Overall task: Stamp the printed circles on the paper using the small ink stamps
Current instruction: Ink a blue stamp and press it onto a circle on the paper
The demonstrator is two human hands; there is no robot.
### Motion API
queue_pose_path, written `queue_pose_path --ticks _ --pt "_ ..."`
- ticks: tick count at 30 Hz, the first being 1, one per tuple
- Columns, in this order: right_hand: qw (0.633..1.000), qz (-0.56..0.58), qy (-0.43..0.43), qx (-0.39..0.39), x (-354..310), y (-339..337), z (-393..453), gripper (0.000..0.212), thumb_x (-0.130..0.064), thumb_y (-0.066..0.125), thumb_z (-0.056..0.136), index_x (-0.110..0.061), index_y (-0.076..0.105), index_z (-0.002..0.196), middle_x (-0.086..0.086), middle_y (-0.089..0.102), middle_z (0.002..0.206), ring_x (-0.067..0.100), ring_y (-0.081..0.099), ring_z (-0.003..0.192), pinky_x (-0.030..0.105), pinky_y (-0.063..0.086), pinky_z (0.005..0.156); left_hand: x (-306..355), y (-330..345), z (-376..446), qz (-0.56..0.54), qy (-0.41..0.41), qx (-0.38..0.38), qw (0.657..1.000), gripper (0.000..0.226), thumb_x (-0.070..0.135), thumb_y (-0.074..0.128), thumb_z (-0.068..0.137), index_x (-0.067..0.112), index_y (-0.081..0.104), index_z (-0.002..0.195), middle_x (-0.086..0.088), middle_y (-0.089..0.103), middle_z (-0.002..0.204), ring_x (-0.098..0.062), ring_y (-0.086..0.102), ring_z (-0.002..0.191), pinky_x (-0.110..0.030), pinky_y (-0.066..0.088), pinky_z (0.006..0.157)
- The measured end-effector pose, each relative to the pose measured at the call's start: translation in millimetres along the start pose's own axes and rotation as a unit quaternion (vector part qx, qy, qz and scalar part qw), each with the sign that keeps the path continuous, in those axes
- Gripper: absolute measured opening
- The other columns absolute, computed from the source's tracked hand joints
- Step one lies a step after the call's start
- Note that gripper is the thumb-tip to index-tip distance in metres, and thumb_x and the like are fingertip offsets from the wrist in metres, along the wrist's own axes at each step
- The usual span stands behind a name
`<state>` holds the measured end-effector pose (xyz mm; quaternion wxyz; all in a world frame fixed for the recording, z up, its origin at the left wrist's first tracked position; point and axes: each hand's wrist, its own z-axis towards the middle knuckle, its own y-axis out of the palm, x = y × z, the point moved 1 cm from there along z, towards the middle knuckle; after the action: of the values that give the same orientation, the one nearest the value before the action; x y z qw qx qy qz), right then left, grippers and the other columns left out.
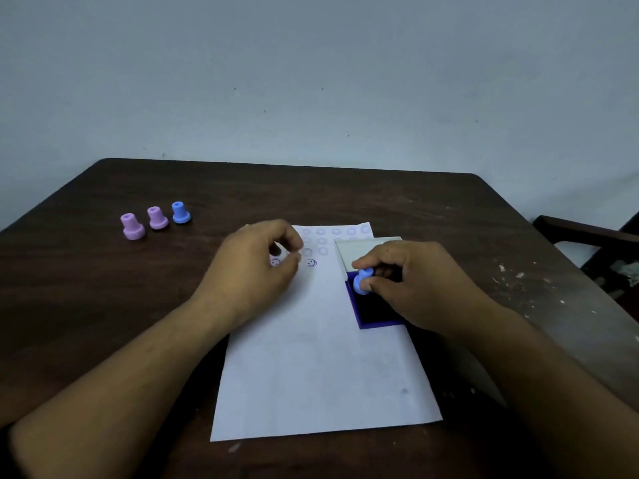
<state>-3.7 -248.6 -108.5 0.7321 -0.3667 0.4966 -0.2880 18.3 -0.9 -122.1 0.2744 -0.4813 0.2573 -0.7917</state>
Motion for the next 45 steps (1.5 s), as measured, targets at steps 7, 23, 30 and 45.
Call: queue_pose_path --ticks 7,23,30,45 --pt "0.999 0.002 0.033 0.004 -2.2 5.6 1.0 0.021 -0.015 0.081 0.085 -0.029 0.081 0.101 -0.019 0.072 0.088 0.002 0.065 0.088 0.001 0.041 0.075 -26.3 -6.7 11.3 0.095 -0.065 -0.105 0.988 0.053 0.042 0.077 0.084 0.027 0.064 0.134 0.010 0.063 0.136 -0.011 0.056 0.122 -0.022 0.040 0.095" --pt "0.999 -0.052 -0.003 -0.011 -16.2 -0.9 -6.5 0.022 -0.018 0.074 0.092 -0.021 0.079 0.114 -0.010 0.075 0.112 0.004 0.063 0.099 0.000 0.035 0.086 -29.2 -17.8 8.6 0.200 0.001 -0.241 0.950 0.096 0.097 0.052 0.064 0.048 0.048 0.146 0.024 0.042 0.155 -0.007 0.031 0.148 -0.041 0.020 0.125" --pt "0.999 -0.018 0.001 0.040 -20.0 -14.8 -3.5 0.022 -0.034 0.074 0.091 -0.041 0.071 0.112 -0.026 0.068 0.095 -0.004 0.065 0.087 0.005 0.042 0.069 -32.5 -16.9 7.7 0.208 -0.007 -0.245 0.947 0.101 0.104 0.044 0.056 0.052 0.048 0.143 0.025 0.042 0.151 -0.012 0.031 0.147 -0.045 0.024 0.123" --pt "0.986 -0.127 -0.070 -0.088 -33.3 26.3 15.3 0.015 -0.045 0.052 0.103 -0.032 0.050 0.110 -0.002 0.068 0.095 0.014 0.058 0.087 0.037 0.050 0.085 -30.4 -16.8 8.0 0.199 -0.021 -0.250 0.947 0.106 0.103 0.044 0.051 0.051 0.047 0.143 0.022 0.040 0.153 -0.015 0.029 0.147 -0.045 0.027 0.122"
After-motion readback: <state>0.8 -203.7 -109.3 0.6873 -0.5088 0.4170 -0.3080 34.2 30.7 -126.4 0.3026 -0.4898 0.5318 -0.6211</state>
